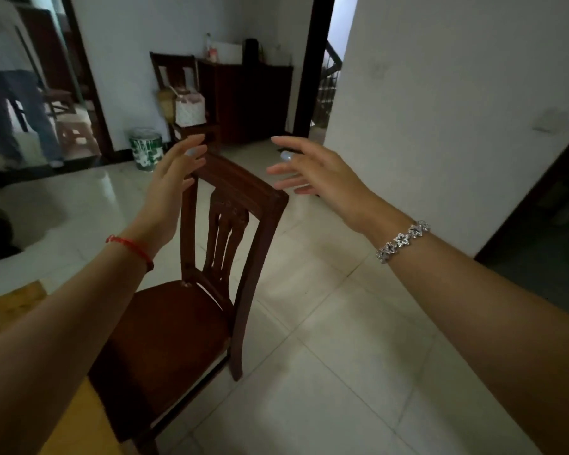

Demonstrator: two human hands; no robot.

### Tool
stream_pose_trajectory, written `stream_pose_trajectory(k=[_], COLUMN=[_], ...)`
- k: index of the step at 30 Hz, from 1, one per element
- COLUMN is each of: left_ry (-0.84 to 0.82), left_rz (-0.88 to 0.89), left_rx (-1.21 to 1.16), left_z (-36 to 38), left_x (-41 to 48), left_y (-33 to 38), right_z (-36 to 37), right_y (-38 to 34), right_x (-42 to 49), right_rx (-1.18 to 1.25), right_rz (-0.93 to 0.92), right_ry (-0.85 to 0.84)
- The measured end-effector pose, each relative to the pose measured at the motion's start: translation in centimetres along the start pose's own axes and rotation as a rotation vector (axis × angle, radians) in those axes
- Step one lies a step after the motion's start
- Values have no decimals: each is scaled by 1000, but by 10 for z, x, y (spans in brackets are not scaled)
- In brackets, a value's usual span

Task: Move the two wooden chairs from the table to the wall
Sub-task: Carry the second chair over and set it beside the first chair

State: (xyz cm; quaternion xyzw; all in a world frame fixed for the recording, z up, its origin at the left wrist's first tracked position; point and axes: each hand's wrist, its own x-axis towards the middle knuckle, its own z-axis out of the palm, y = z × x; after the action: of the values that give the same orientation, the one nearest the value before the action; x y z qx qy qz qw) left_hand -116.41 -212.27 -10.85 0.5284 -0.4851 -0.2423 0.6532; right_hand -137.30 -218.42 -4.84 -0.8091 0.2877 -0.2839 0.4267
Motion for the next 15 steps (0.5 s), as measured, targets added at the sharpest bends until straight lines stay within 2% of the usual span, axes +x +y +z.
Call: stream_pose_trajectory(k=[9, 13, 15], left_ry=[293, 432, 565], left_rz=[-41, -30, -37], left_rx=[56, 61, 93], left_z=[49, 74, 94], left_x=[133, 175, 189], left_y=[-79, -108, -126], right_z=[-33, -28, -26], right_y=[98, 143, 160], right_x=[193, 275, 313], right_rx=[50, 65, 81], right_rz=[-83, -164, -244], right_ry=[-252, -450, -594])
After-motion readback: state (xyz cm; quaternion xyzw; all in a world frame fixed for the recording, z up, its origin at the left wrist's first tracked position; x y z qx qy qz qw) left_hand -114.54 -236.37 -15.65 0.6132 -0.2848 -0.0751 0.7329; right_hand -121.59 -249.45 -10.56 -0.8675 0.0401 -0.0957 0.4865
